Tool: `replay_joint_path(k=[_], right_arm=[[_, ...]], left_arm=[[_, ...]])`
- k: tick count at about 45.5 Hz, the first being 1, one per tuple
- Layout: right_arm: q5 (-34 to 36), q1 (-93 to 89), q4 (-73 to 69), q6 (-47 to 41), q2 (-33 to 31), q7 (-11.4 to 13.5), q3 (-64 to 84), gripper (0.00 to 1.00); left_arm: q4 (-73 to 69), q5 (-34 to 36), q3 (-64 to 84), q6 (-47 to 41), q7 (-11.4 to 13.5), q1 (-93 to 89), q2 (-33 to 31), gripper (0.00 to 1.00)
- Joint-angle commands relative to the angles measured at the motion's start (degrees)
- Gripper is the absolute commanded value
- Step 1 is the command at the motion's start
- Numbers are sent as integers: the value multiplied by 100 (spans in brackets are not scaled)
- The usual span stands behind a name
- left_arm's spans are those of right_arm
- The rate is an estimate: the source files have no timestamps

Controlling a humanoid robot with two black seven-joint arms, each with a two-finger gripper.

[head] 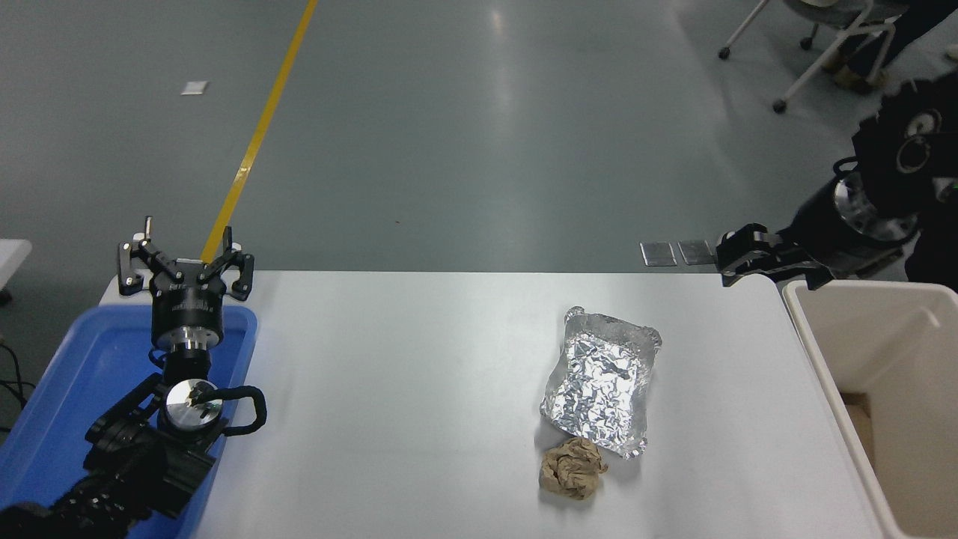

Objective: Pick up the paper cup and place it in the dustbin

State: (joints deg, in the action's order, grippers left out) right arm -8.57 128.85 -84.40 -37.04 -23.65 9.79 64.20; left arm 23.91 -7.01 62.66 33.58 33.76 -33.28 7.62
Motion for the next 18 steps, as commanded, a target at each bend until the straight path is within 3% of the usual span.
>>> replay_joint_path(k=[1,18], right_arm=[[1067,1045,-384,-796,739,-12,-12,100],[1147,1335,-639,-796,721,-12,14,100]], left_arm=[[0,-2,1,-9,8,5,-6,99],[-9,-11,1,-9,17,5,-6,99]])
